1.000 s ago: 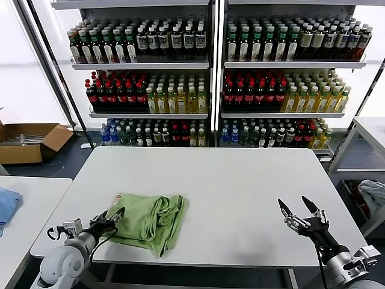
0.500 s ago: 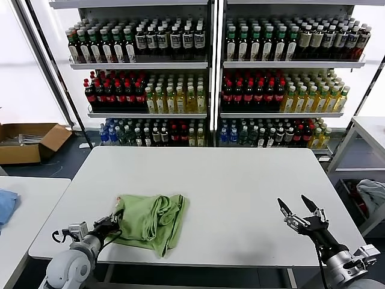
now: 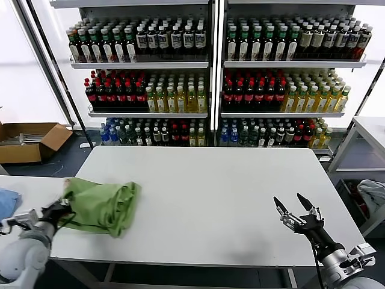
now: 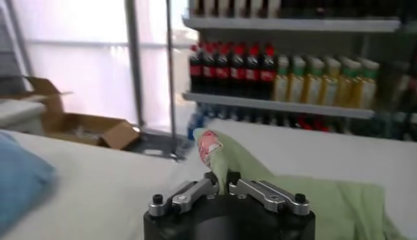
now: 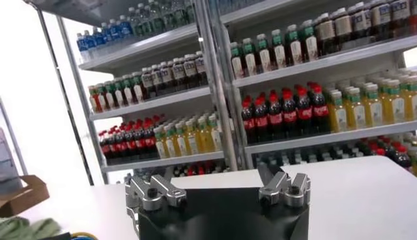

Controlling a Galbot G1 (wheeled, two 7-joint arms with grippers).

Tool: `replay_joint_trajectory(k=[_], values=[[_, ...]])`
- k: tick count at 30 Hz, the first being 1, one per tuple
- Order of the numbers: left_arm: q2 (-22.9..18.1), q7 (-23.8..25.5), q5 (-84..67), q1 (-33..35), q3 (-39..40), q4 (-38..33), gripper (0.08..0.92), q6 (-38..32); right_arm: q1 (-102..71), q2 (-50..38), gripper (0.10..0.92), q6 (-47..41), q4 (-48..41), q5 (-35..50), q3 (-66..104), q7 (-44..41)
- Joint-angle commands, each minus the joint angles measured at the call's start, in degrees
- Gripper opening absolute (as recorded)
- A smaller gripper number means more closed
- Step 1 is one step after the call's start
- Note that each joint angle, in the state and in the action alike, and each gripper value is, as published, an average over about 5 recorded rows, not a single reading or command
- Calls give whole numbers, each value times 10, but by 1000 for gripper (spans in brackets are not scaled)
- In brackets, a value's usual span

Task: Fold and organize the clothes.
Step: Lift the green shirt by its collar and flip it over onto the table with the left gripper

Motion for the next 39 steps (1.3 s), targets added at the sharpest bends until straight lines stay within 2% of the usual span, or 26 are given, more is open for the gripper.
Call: replay_joint_trajectory(k=[1, 5, 10, 16, 24, 29, 34, 39], values=[[68, -14, -14, -9, -132, 11, 125, 2, -2, 0, 823, 2, 1, 2, -2, -2], [66, -27, -12, -14, -120, -27, 125, 12, -4, 0, 823, 3, 2, 5, 3, -3], [39, -58, 7, -22, -69, -77, 125, 30, -11, 3, 823, 6, 4, 5, 7, -5], [-19, -102, 45, -34, 77, -131, 125, 55, -20, 13, 823, 6, 12, 3, 16, -6], [-138, -169, 73, -87, 278, -120, 125, 82, -55, 29, 823, 9, 39, 3, 45, -9], [-206, -201, 75, -142, 368, -84, 125, 83, -79, 42, 823, 10, 56, 2, 61, -10], [-245, -213, 75, -178, 416, -57, 125, 83, -93, 45, 823, 7, 69, 0, 71, -6], [-260, -231, 45, -197, 436, -47, 125, 83, -87, 32, 823, -8, 73, -13, 63, 17]])
